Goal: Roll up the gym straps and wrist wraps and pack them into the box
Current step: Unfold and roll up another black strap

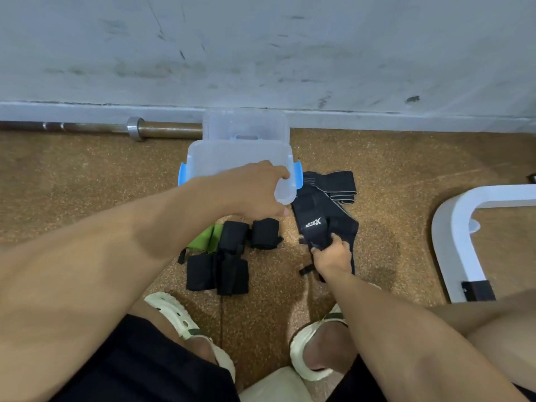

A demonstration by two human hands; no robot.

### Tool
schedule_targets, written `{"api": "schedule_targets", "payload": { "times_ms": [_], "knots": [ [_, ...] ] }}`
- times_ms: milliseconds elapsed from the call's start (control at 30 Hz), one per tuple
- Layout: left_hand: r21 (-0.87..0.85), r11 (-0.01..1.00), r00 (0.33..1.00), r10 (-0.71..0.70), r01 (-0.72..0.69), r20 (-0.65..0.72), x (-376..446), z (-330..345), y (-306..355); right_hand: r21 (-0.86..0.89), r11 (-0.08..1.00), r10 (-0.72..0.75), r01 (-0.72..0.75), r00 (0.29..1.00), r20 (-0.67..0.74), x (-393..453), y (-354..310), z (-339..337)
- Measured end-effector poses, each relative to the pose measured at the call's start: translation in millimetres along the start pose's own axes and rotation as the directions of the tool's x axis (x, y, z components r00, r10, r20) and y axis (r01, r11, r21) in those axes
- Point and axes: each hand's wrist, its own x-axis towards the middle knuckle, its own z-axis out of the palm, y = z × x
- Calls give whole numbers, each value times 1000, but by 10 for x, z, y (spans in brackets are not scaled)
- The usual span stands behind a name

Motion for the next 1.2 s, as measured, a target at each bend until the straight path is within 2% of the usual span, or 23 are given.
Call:
{"api": "schedule_targets", "payload": {
  "times_ms": [167,467,700,800,1000,1100,1200],
  "knots": [
    [8,1000,1000,-25,25,11,49,45,8,-34,986,164,-161,982,95,82,266,14],
    [41,999,999,-35,34,32,35,120,25,-14,970,242,-242,967,82,170,284,1],
    [61,997,999,-39,37,36,-47,68,65,166,942,274,-293,953,127,106,280,-4],
    [72,997,999,-32,30,26,-107,46,103,240,946,198,-218,975,102,8,162,-65],
    [71,997,998,-40,37,38,-300,-35,232,206,976,-71,70,997,-1,-139,-141,-476],
    [78,997,999,-30,28,22,-429,-78,325,219,952,-231,213,971,61,-183,-348,-896],
    [71,997,1000,-1,2,-7,-572,-130,443,157,914,-399,374,898,185,-261,-634,-1452]
  ]
}}
